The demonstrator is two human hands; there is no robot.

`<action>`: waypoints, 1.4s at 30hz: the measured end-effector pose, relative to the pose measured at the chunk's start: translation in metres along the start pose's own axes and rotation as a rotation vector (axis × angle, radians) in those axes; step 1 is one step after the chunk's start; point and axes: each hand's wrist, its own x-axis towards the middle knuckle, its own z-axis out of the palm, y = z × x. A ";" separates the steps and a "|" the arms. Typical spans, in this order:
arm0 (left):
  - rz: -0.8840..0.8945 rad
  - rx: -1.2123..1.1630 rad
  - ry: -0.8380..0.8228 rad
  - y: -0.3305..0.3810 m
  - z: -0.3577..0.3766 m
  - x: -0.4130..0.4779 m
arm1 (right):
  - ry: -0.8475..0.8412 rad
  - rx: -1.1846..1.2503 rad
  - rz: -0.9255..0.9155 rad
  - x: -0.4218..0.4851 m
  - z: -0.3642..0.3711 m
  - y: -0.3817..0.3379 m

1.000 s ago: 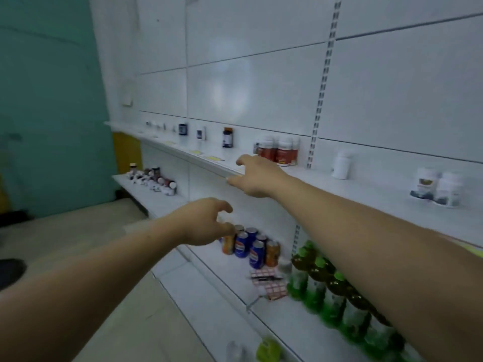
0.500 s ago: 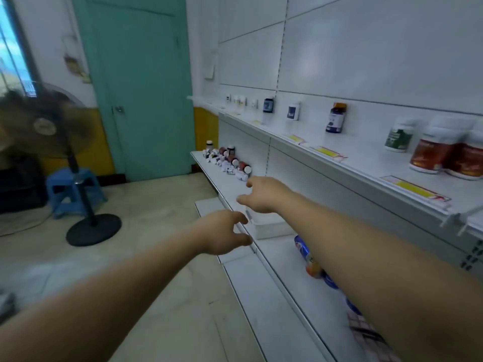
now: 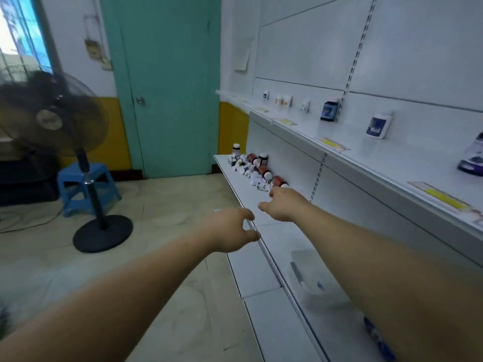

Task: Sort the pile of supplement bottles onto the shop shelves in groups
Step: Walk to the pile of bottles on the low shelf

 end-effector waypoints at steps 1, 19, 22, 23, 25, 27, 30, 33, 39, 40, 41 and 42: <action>0.003 -0.010 -0.006 -0.017 -0.003 0.020 | 0.002 0.001 0.008 0.023 0.006 -0.008; 0.030 -0.085 -0.249 -0.229 -0.065 0.358 | -0.022 0.136 0.205 0.379 0.053 -0.068; 0.032 -0.063 -0.267 -0.248 -0.065 0.427 | -0.033 0.150 0.230 0.444 0.063 -0.055; 0.032 -0.054 -0.269 -0.255 -0.065 0.452 | -0.034 0.166 0.241 0.467 0.066 -0.050; 0.023 -0.048 -0.276 -0.267 -0.067 0.497 | -0.040 0.233 0.263 0.511 0.071 -0.040; 0.009 -0.045 -0.291 -0.281 -0.068 0.539 | -0.049 0.293 0.285 0.552 0.076 -0.032; -0.017 -0.051 -0.325 -0.303 -0.070 0.592 | -0.070 0.277 0.282 0.601 0.082 -0.026; -0.044 -0.055 -0.356 -0.324 -0.070 0.644 | -0.114 0.285 0.284 0.640 0.088 -0.025; 0.005 0.001 -0.413 -0.371 -0.066 0.757 | -0.077 0.291 0.375 0.717 0.116 -0.027; 0.017 0.011 -0.419 -0.378 -0.066 0.772 | -0.075 0.299 0.396 0.727 0.121 -0.027; 0.036 0.025 -0.431 -0.388 -0.066 0.792 | -0.071 0.310 0.422 0.743 0.128 -0.028; 0.058 0.040 -0.446 -0.398 -0.065 0.815 | -0.068 0.331 0.456 0.761 0.137 -0.030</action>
